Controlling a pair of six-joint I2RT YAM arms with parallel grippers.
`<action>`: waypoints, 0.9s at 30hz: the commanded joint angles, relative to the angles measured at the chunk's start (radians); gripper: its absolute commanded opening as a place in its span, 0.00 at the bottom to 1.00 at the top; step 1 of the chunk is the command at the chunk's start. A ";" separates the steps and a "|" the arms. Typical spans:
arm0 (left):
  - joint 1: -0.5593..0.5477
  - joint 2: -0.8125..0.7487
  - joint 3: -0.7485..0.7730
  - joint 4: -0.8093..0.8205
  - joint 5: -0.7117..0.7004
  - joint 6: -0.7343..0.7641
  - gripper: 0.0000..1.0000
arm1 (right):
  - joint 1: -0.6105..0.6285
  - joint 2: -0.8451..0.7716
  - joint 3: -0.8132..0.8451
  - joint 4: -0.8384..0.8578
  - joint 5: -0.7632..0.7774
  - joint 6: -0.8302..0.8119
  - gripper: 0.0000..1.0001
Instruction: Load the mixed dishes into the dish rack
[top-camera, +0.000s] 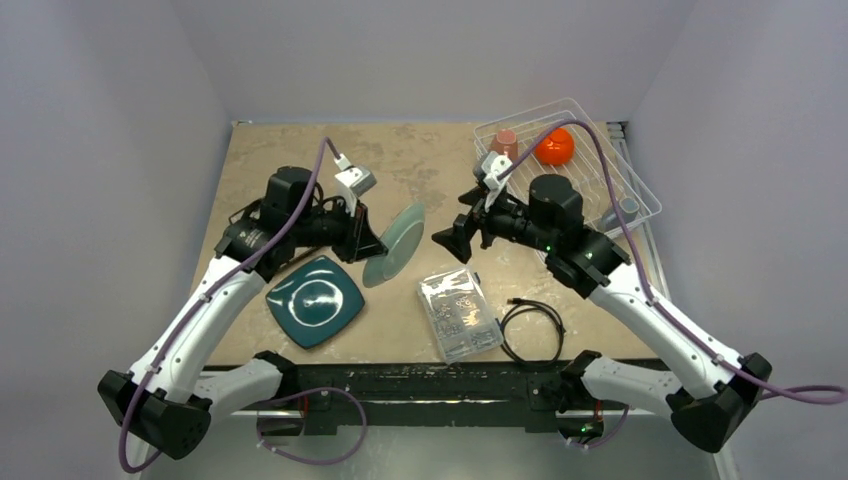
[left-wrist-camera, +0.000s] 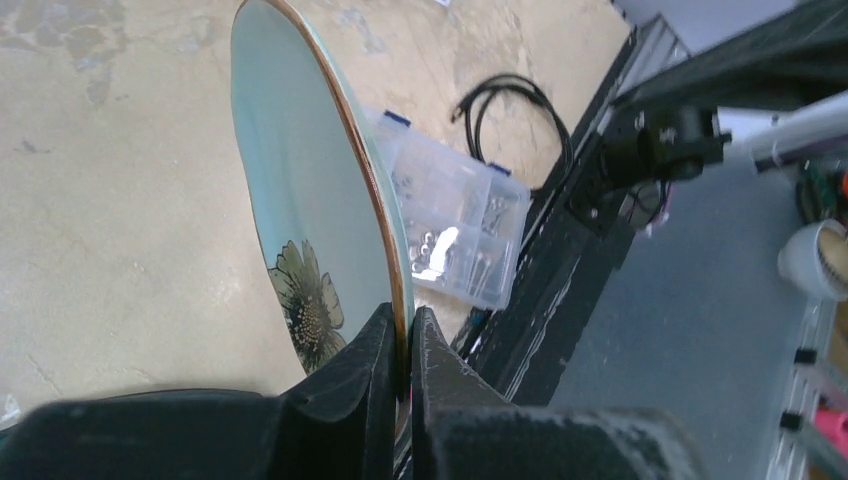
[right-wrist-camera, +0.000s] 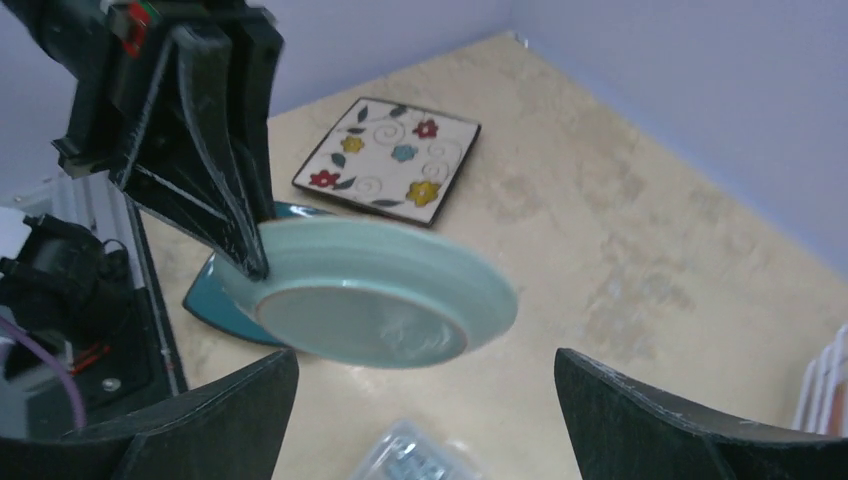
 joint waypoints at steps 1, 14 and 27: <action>-0.047 -0.038 0.051 -0.037 0.079 0.254 0.00 | 0.003 0.005 0.072 0.077 -0.124 -0.349 0.99; -0.099 -0.117 -0.019 -0.036 0.282 0.306 0.00 | 0.036 0.306 0.360 -0.503 -0.698 -0.547 0.96; -0.123 -0.089 -0.017 -0.047 0.305 0.286 0.00 | 0.100 0.337 0.288 -0.544 -0.616 -0.593 0.81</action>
